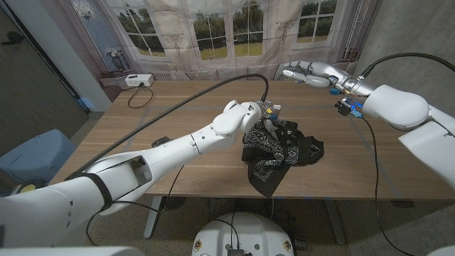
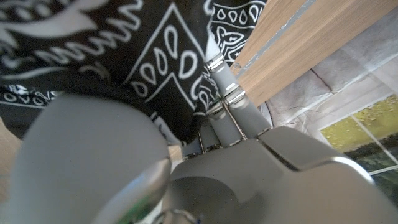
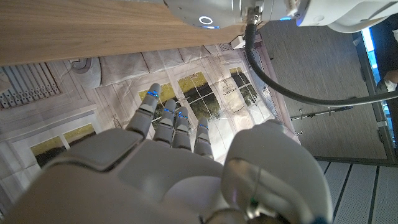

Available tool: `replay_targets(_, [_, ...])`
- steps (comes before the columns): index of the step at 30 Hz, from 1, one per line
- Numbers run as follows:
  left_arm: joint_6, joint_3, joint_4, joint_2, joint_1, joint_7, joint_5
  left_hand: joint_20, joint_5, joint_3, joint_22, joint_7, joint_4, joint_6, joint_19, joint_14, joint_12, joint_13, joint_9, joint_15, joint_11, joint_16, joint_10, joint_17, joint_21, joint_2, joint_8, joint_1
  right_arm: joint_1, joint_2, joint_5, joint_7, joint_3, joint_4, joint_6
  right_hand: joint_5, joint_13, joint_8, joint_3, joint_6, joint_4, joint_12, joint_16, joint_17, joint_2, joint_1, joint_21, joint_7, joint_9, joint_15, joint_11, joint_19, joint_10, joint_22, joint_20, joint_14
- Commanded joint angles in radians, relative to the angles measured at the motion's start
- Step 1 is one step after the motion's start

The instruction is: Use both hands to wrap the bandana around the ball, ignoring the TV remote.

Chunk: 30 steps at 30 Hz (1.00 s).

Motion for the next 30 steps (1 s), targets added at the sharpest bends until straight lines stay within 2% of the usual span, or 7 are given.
replay_targets(1, [0.075,-0.116,-0.098,0.029,0.057,0.143,-0.051,-0.002,-0.004,0.233,0.0,-0.003,-0.234,0.001,-0.003,0.005,0.01,0.004,0.002,-0.01,0.004,-0.007,-0.002,0.0,0.008,0.405,-0.003,0.404,0.006,-0.007,0.003,-0.015,-0.006,-0.002,0.0,-0.002,0.002,-0.004,-0.005,0.002,0.0,-0.007,0.001,0.0,0.007,0.004,-0.001,-0.002,0.001,-0.004,-0.002,0.003,0.005,0.004,-0.003,0.002])
replay_targets(10, [0.095,-0.181,-0.145,0.053,0.089,0.265,-0.137,-0.009,-0.007,0.237,0.0,0.002,-0.234,0.006,-0.001,0.021,0.01,-0.002,-0.002,-0.009,0.012,-0.015,0.003,-0.003,0.018,0.401,-0.005,0.41,0.006,-0.012,-0.001,-0.023,-0.013,-0.003,0.007,-0.003,0.002,-0.004,-0.007,0.002,-0.001,-0.007,0.001,-0.002,0.007,0.004,-0.002,-0.002,0.001,-0.002,-0.003,0.004,0.006,0.004,-0.006,0.002])
replay_targets(18, [0.127,-0.118,-0.158,0.079,0.021,0.121,-0.11,-0.009,-0.008,0.238,0.0,0.001,-0.233,0.008,-0.002,0.023,0.011,-0.001,-0.003,-0.008,0.01,-0.017,0.004,-0.004,0.02,0.399,-0.005,0.411,-0.008,-0.006,-0.009,-0.031,-0.005,-0.021,-0.006,-0.003,0.002,-0.004,-0.008,0.003,0.0,-0.008,0.002,-0.003,0.008,0.003,-0.003,-0.001,0.001,-0.004,-0.003,0.007,0.006,0.004,-0.007,0.006])
replay_targets(20, [0.135,-0.104,-0.17,0.088,-0.011,0.042,-0.104,0.009,-0.019,0.236,0.0,-0.045,-0.201,-0.035,-0.048,0.002,-0.014,-0.013,-0.001,-0.015,-0.041,-0.09,-0.029,-0.042,0.04,0.406,-0.025,0.359,-0.008,-0.008,-0.008,-0.027,-0.005,-0.022,-0.007,-0.003,0.002,-0.004,-0.009,0.002,0.0,-0.008,0.002,-0.004,0.008,0.002,-0.003,-0.001,0.001,-0.005,-0.003,0.008,0.007,0.004,-0.007,0.007])
replay_targets(22, [0.114,-0.091,-0.167,0.095,-0.071,-0.096,-0.135,0.03,-0.041,0.205,-0.005,-0.101,-0.169,-0.15,-0.089,-0.04,-0.07,-0.058,-0.025,-0.015,-0.05,-0.165,-0.093,-0.07,0.064,0.369,-0.095,0.259,-0.01,-0.007,-0.014,-0.03,-0.006,-0.024,-0.004,-0.004,0.002,-0.005,-0.009,0.002,0.0,-0.009,0.003,-0.004,0.008,0.001,-0.003,-0.001,0.001,-0.003,-0.002,0.009,0.007,0.004,-0.006,0.011])
replay_targets(25, [0.081,-0.054,-0.119,0.077,-0.194,-0.356,-0.205,0.144,-0.057,0.089,-0.035,-0.186,-0.07,-0.391,-0.228,-0.322,-0.198,-0.135,-0.075,0.036,-0.024,-0.372,-0.288,-0.172,0.031,0.274,-0.247,-0.011,-0.013,-0.004,-0.016,-0.032,-0.004,-0.024,0.007,-0.004,0.002,-0.005,-0.01,0.002,0.0,-0.009,0.003,-0.005,0.009,0.001,-0.003,-0.002,0.001,-0.006,-0.002,0.01,0.007,0.004,-0.006,0.012])
replay_targets(30, [0.073,-0.001,-0.086,0.051,-0.294,-0.537,-0.219,0.327,0.0,-0.013,-0.042,-0.205,-0.031,-0.625,-0.478,-0.593,-0.35,-0.195,-0.119,0.155,0.035,-0.413,-0.48,-0.251,-0.099,0.182,-0.387,-0.141,-0.024,0.003,-0.023,-0.037,0.003,-0.032,0.006,-0.004,0.002,-0.005,-0.011,0.002,0.0,-0.01,0.003,-0.006,0.007,0.001,-0.003,-0.002,0.001,-0.007,-0.002,0.011,0.006,0.005,-0.005,0.011])
